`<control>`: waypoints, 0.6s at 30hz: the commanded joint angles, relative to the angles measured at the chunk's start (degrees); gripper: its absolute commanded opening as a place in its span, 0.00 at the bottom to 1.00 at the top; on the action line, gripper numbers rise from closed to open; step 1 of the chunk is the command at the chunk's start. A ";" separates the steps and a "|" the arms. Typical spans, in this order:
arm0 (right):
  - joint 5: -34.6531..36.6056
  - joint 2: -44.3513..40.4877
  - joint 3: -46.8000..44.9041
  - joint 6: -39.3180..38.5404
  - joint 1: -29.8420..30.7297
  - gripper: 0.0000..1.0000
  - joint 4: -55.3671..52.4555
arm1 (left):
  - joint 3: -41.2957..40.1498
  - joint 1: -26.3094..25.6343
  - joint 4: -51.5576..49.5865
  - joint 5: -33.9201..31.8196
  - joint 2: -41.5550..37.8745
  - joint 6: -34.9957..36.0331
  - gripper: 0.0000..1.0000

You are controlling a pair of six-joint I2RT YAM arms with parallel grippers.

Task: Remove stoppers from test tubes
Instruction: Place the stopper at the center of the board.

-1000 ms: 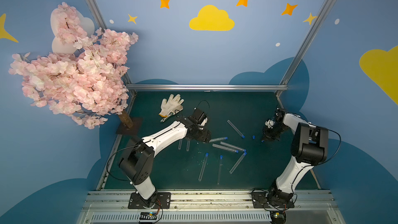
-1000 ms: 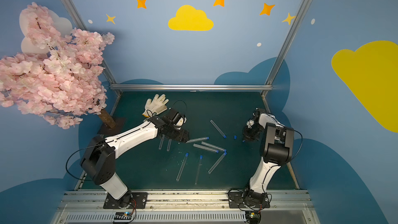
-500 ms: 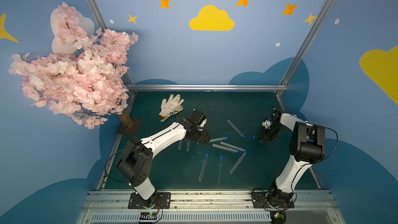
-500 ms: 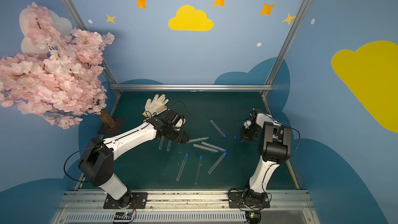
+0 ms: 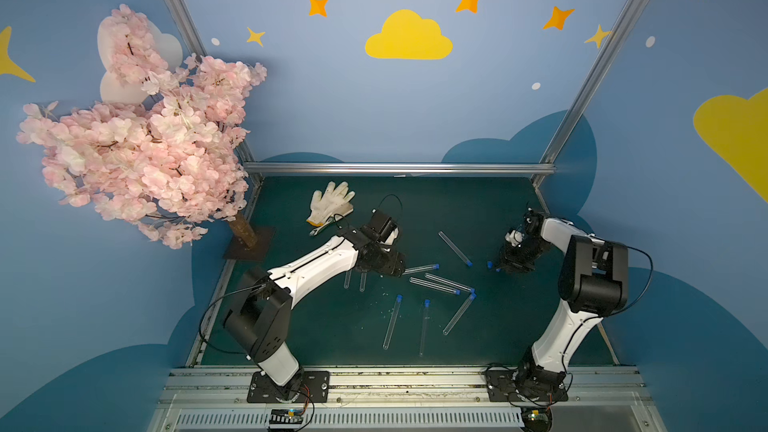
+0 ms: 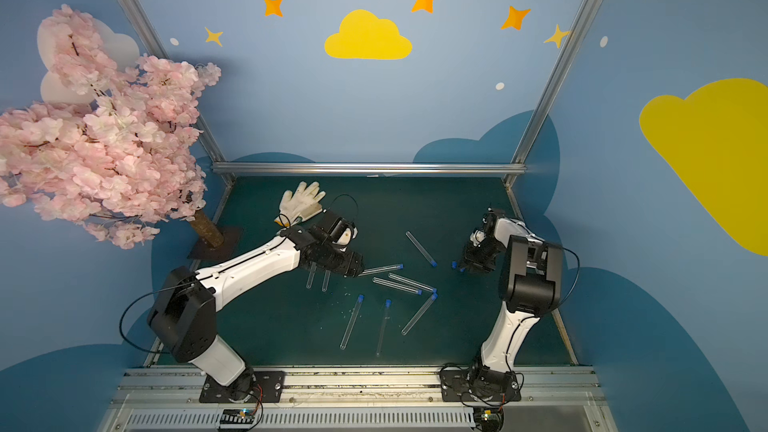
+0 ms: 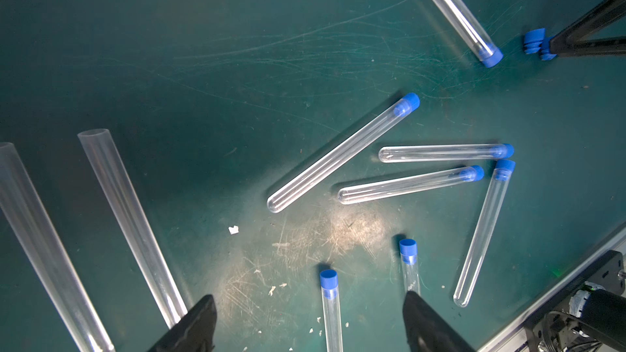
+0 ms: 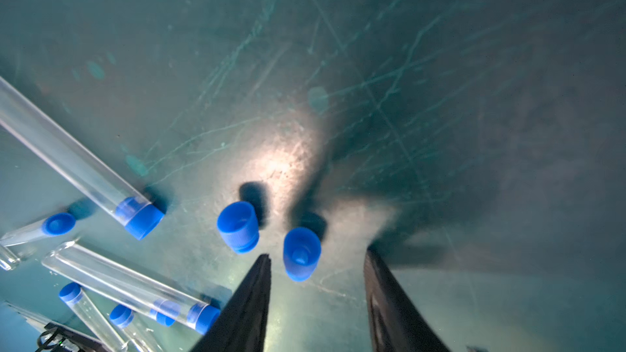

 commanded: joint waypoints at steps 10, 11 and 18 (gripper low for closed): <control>-2.92 -10.43 1.14 0.24 4.16 0.59 -1.90 | -4.05 -2.22 -5.76 -0.38 -2.69 -2.81 0.89; -3.30 -11.37 1.00 0.27 4.88 0.59 -2.00 | -4.44 -2.65 -6.04 -0.51 -2.66 -3.35 0.89; -7.33 -16.69 0.25 -1.22 10.98 0.61 -3.67 | -5.49 -6.87 -5.82 -1.51 -0.50 -6.83 0.89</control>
